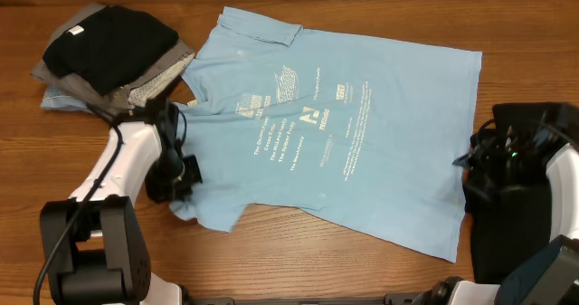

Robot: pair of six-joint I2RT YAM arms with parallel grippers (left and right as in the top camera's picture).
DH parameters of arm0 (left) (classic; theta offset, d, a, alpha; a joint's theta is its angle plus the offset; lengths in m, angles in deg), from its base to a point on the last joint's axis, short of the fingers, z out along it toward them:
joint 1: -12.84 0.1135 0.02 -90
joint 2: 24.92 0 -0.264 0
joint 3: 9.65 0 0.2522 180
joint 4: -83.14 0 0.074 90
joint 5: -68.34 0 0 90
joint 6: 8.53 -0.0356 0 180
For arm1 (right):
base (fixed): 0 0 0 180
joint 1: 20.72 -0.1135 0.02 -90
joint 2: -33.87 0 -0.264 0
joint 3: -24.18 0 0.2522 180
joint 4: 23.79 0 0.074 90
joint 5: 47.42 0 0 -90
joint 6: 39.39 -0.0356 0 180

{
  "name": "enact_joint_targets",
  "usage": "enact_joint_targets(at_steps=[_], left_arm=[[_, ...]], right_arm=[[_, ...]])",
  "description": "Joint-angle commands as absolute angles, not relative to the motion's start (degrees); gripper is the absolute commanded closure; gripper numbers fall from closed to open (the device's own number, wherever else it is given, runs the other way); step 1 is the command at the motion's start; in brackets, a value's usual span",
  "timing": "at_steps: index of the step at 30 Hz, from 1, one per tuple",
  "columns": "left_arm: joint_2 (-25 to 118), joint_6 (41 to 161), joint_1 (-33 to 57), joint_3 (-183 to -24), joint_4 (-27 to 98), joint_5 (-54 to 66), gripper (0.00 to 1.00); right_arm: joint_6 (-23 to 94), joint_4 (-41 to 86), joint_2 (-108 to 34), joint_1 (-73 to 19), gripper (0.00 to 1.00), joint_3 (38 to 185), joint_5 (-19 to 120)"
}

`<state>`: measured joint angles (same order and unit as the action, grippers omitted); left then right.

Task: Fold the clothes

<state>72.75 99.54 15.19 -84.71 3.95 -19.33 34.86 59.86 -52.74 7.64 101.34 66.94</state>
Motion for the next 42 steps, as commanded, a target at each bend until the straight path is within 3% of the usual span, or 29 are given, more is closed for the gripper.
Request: enact_joint_targets(at_steps=[1,7,27,35,36,40,42], left_arm=[[72.77,97.79,15.19,-92.32,0.49,-25.56,0.96],[72.77,97.07,15.19,-93.87,-0.19,-25.08,0.96],[72.79,96.43,15.19,-93.87,1.08,-24.99,0.95],[72.77,96.22,15.17,-93.87,2.18,-23.5,0.93],[72.77,96.19,15.17,-93.87,2.13,-23.5,0.94],[72.79,95.58,15.19,-93.87,1.89,-23.5,0.94],[72.79,95.58,15.17,-93.87,1.67,-23.5,0.95]], right_arm=[[30.05,58.94,-51.91,7.49,0.55,93.93,65.54],[24.17,54.76,-51.91,7.53,0.6,84.77,62.52],[18.82,55.03,-51.91,7.53,0.58,73.12,61.67],[14.86,46.92,-51.91,7.53,0.55,67.22,60.82],[14.71,46.57,-51.91,7.53,0.57,67.2,60.6],[14.77,45.76,-51.91,7.53,0.86,67.41,60.6],[15.5,46.39,-51.89,7.53,0.93,68.03,60.62]])
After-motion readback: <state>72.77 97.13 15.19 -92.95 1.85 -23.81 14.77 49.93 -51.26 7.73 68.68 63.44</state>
